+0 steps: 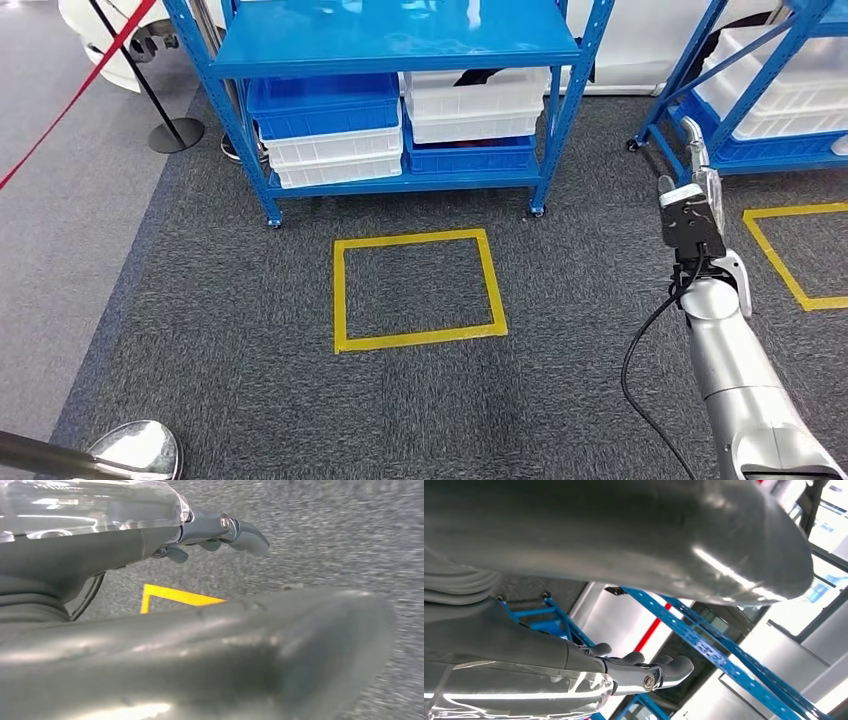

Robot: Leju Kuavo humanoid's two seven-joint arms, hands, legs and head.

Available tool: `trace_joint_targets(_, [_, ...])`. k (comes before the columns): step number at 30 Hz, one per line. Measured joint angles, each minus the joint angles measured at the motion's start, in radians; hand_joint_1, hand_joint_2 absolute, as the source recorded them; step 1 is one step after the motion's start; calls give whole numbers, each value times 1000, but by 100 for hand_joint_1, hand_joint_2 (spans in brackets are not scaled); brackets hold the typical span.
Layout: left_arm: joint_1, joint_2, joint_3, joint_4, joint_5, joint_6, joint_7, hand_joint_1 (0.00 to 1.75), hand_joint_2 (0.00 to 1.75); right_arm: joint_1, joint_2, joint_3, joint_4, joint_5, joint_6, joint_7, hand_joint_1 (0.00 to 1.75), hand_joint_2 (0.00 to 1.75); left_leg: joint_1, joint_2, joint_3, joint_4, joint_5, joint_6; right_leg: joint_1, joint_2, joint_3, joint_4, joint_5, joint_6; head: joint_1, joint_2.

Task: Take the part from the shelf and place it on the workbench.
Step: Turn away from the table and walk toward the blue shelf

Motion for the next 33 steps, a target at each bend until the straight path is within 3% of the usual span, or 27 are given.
trace_joint_targets(2, [1,2,0,0,-1,-1,3,0,0,0,-1,0,-2,-4,2,5,0,0,-2,3,-3,-66,105,10,2,3,7,7,-17,12,0,0])
trace_joint_targets(3, [2,2,0,0,-1,-1,5,0,0,-1,-2,0,-3,-6,4,7,0,0,-4,3,-4,-75,128,17,4,5,9,11,-24,18,0,0])
trace_joint_targets(5, [3,3,0,0,0,-2,5,0,0,-6,-8,0,-5,-10,7,10,0,0,-1,3,6,-81,150,32,4,6,12,17,-38,31,0,0])
trace_joint_targets(7, [-1,3,0,0,1,-2,5,0,0,-17,-15,0,-4,-14,12,10,0,0,2,3,15,-89,156,43,2,5,-9,69,-72,39,0,0])
trace_joint_targets(9, [-5,5,0,0,2,-1,5,0,0,-25,-18,1,0,-16,14,9,0,0,0,3,19,-91,152,51,0,4,-72,188,-128,47,0,0])
trace_joint_targets(11, [-6,6,0,0,4,-1,5,0,0,-26,-17,3,6,-18,13,8,0,0,-2,1,23,-90,145,53,-1,3,-129,277,-147,51,0,0])
trace_joint_targets(12, [-5,6,0,0,4,-2,4,0,0,-26,-17,4,8,-19,11,7,0,0,-2,0,28,-90,141,52,-1,3,-133,271,-127,51,0,0])
trace_joint_targets(13, [-5,6,0,0,4,-2,4,0,0,-26,-17,5,10,-20,8,6,0,0,-3,-2,33,-89,135,51,-1,3,-118,227,-91,50,0,0])
trace_joint_targets(15, [-5,6,1,0,4,-5,2,0,0,-25,-16,6,11,-20,0,3,0,0,-5,-4,44,-86,124,45,2,3,-62,93,-17,43,0,0])
trace_joint_targets(16, [-5,6,1,0,4,-7,1,0,0,-24,-16,6,10,-21,-4,2,0,0,-6,-6,46,-85,119,41,4,4,-41,45,1,38,0,0])
trace_joint_targets(18, [-6,6,1,0,3,-9,-1,0,0,-19,-16,7,7,-21,-9,2,0,0,-9,-8,48,-85,114,33,9,5,-27,13,-1,29,0,0])
trace_joint_targets(21, [-6,8,1,0,4,-11,-2,0,0,-13,-16,8,2,-21,-12,1,0,0,-10,-7,48,-72,96,18,1,4,-17,2,-5,13,0,0])
trace_joint_targets(23, [-7,10,1,0,4,-11,-2,0,0,-12,-15,8,-2,-20,-13,1,0,0,-8,-3,9,15,50,8,-2,1,-7,-4,-8,2,0,0])
trace_joint_targets(25, [-6,10,1,0,4,-12,-3,0,0,-10,-14,8,-4,-20,-14,2,0,0,-3,0,-63,149,-1,2,0,-1,-1,-4,-14,-4,0,0])
trace_joint_targets(26, [-5,10,1,0,4,-12,-2,0,0,-8,-13,9,-4,-20,-14,2,0,0,-2,1,-89,191,-7,0,0,-1,1,-3,-17,-4,0,0])
trace_joint_targets(27, [-4,10,1,0,4,-12,-2,0,0,-6,-12,9,-4,-20,-15,2,0,0,0,1,-97,197,6,-1,0,-1,4,-3,-20,-4,0,0])
trace_joint_targets(28, [-4,10,1,0,4,-12,-2,0,0,-5,-11,9,-4,-20,-15,2,0,0,0,1,-85,160,38,0,0,0,8,-2,-23,-2,0,0])
trace_joint_targets(30, [-4,12,1,0,4,-12,-2,0,0,-4,-10,9,-4,-20,-16,2,0,0,-1,2,-24,23,112,6,1,0,19,-2,-32,3,0,0])
trace_joint_targets(31, [-5,13,1,0,4,-12,-2,0,0,-4,-10,9,-4,-19,-16,2,0,0,-2,2,5,-37,132,11,3,1,23,-1,-36,8,0,0])
trace_joint_targets(33, [-5,13,1,0,6,-12,-2,0,0,-4,-9,9,-4,-19,-17,2,0,0,-5,2,29,-84,134,21,5,1,26,-2,-40,17,0,0])
